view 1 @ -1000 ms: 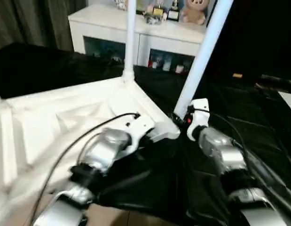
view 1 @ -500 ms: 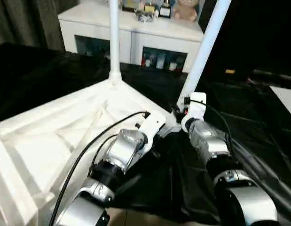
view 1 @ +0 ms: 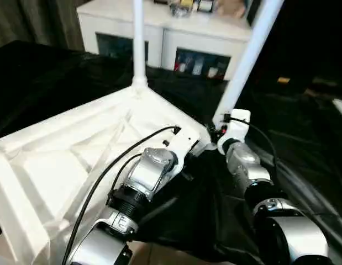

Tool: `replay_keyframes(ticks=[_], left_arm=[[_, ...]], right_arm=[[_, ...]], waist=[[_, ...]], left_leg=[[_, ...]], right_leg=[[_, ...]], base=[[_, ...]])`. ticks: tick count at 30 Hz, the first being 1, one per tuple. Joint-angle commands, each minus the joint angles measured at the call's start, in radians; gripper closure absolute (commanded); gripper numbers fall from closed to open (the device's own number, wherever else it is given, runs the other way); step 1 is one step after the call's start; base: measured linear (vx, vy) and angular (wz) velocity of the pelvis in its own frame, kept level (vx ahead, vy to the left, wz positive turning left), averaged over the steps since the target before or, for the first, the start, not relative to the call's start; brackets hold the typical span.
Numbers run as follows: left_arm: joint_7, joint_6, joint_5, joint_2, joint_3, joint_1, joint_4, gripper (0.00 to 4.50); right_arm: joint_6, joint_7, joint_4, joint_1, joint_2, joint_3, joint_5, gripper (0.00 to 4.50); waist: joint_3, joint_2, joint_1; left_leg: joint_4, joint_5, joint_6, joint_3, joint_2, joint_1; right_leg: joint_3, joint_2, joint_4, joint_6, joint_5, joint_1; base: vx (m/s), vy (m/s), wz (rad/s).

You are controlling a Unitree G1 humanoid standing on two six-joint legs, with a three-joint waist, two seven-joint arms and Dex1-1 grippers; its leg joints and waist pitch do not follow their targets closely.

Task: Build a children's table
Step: Rotate leg to tighten

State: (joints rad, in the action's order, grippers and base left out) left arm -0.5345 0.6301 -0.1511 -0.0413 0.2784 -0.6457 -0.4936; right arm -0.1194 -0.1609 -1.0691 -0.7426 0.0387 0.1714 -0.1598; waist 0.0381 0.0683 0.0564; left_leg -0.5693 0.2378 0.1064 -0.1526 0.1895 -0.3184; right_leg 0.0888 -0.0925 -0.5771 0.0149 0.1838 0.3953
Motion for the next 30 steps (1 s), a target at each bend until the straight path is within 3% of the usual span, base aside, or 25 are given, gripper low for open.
replay_keyframes(ticks=[1, 3, 5, 6, 7, 8, 10, 12, 14, 18, 19, 20, 22, 28, 30], left_arm=[[-0.099, -0.072, 0.052, -0.042, 0.066, -0.042, 0.073, 4.5], [-0.121, -0.093, 0.042, -0.009, 0.074, -0.038, 0.081, 4.5], [-0.137, -0.113, 0.035, 0.015, 0.081, -0.033, 0.088, 4.5], [-0.15, -0.119, 0.029, 0.039, 0.086, -0.026, 0.097, 4.5], [-0.15, -0.119, 0.029, 0.039, 0.086, -0.026, 0.097, 4.5], [-0.152, -0.121, 0.029, 0.042, 0.087, -0.025, 0.098, 4.5], [-0.188, -0.141, 0.018, 0.094, 0.1, -0.008, 0.119, 4.5], [-0.246, -0.18, 0.012, 0.155, 0.116, 0.011, 0.143, 4.5], [-0.306, -0.218, 0.003, 0.216, 0.134, 0.03, 0.166, 4.5], [-0.381, -0.259, 0.028, 0.267, 0.134, 0.055, 0.205, 4.5], [-0.389, -0.269, 0.028, 0.281, 0.132, 0.06, 0.213, 4.5], [-0.408, -0.295, 0.028, 0.308, 0.134, 0.067, 0.221, 4.5], [-0.443, -0.349, 0.029, 0.355, 0.135, 0.081, 0.226, 4.5], [-0.548, -0.367, 0.091, 0.419, 0.108, 0.114, 0.254, 4.5], [-0.559, -0.385, 0.087, 0.447, 0.109, 0.117, 0.242, 4.5]], right_arm=[[0.07, -0.052, -0.103, 0.047, -0.043, -0.03, -0.002, 1.42], [0.05, -0.092, -0.071, 0.046, -0.038, -0.028, -0.006, 1.27], [0.044, -0.123, -0.029, 0.056, -0.033, -0.034, -0.01, 1.01], [0.042, -0.152, 0.021, 0.073, -0.028, -0.044, -0.013, 1.01], [0.042, -0.152, 0.021, 0.073, -0.028, -0.044, -0.013, 0.96], [0.042, -0.156, 0.027, 0.075, -0.028, -0.044, -0.014, 0.76], [0.045, -0.22, 0.134, 0.12, -0.012, -0.065, -0.021, 0.62], [0.072, -0.279, 0.246, 0.178, 0.016, -0.091, -0.027, 0.48], [0.101, -0.318, 0.339, 0.232, 0.05, -0.116, -0.027, 0.24], [0.14, -0.349, 0.436, 0.288, 0.084, -0.136, -0.028, 0.12], [0.151, -0.361, 0.465, 0.305, 0.096, -0.143, -0.027, 0.05], [0.173, -0.387, 0.517, 0.336, 0.115, -0.155, -0.022, 0.05], [0.203, -0.437, 0.605, 0.387, 0.15, -0.177, -0.024, 0.05], [0.256, -0.582, 0.767, 0.471, 0.233, -0.22, -0.076, 0.05], [0.285, -0.65, 0.831, 0.501, 0.277, -0.243, -0.098, 0.05]], waist=[[-0.036, -0.012, 0.0], [-0.044, -0.011, 0.001], [-0.052, -0.012, 0.006], [-0.052, -0.017, 0.005], [-0.05, -0.014, 0.006], [-0.055, -0.013, 0.004], [-0.052, -0.019, 0.009], [-0.051, -0.018, 0.006], [-0.046, -0.021, 0.01], [-0.044, -0.024, 0.005], [-0.044, -0.029, 0.01], [-0.045, -0.027, 0.011], [-0.044, -0.029, 0.015], [-0.045, -0.032, 0.021], [-0.046, -0.033, 0.027]], left_leg=[[0.087, 0.205, -0.055, 0.0, 0.042, -0.018], [0.077, 0.127, -0.076, -0.007, 0.04, -0.021], [0.063, -0.051, -0.134, -0.013, 0.038, -0.023], [0.061, -0.066, -0.152, -0.016, 0.036, -0.027], [0.058, -0.072, -0.169, -0.019, 0.034, -0.028], [0.054, -0.095, -0.201, -0.022, 0.038, -0.026], [0.054, -0.078, -0.219, -0.024, 0.043, -0.025], [0.055, -0.045, -0.213, -0.025, 0.047, -0.024], [0.058, -0.013, -0.183, -0.025, 0.049, -0.024], [0.06, 0.011, -0.135, -0.027, 0.047, -0.024], [0.06, 0.024, -0.121, -0.028, 0.048, -0.018], [0.058, 0.015, -0.116, -0.031, 0.045, -0.017], [0.057, -0.001, -0.127, -0.03, 0.043, -0.023], [0.057, 0.034, -0.103, -0.029, 0.044, -0.022], [0.055, 0.018, -0.111, -0.028, 0.044, -0.023]], right_leg=[[-0.053, -0.06, 0.069, 0.177, 0.232, -0.032], [-0.054, -0.061, 0.057, 0.215, 0.163, -0.038], [-0.052, -0.058, 0.032, 0.269, -0.051, -0.046], [-0.052, -0.057, 0.028, 0.282, -0.086, -0.047], [-0.051, -0.055, 0.03, 0.284, -0.104, -0.046], [-0.052, -0.058, 0.021, 0.315, -0.14, -0.046], [-0.05, -0.058, 0.024, 0.317, -0.114, -0.045], [-0.05, -0.059, 0.027, 0.311, -0.059, -0.043], [-0.051, -0.057, 0.031, 0.292, -0.001, -0.045], [-0.054, -0.054, 0.03, 0.285, 0.019, -0.044], [-0.054, -0.053, 0.032, 0.287, 0.019, -0.04], [-0.056, -0.051, 0.025, 0.296, -0.015, -0.04], [-0.056, -0.048, 0.023, 0.279, -0.047, -0.048], [-0.055, -0.05, 0.025, 0.265, 0.003, -0.048], [-0.056, -0.048, 0.022, 0.261, -0.023, -0.049]], base=[[0.0, 0.0, 0.0], [0.055, -0.028, 0.05], [0.0, 0.0, 0.0], [0.0, 0.0, 0.0], [0.0, 0.0, 0.0], [0.0, 0.0, 0.0], [0.0, 0.0, 0.0], [0.0, 0.0, 0.0], [0.0, 0.0, 0.0], [0.0, 0.0, 0.0], [0.0, 0.0, 0.0], [0.0, 0.0, 0.0], [0.0, 0.0, 0.0], [0.0, 0.0, 0.0], [0.0, 0.0, 0.0]])
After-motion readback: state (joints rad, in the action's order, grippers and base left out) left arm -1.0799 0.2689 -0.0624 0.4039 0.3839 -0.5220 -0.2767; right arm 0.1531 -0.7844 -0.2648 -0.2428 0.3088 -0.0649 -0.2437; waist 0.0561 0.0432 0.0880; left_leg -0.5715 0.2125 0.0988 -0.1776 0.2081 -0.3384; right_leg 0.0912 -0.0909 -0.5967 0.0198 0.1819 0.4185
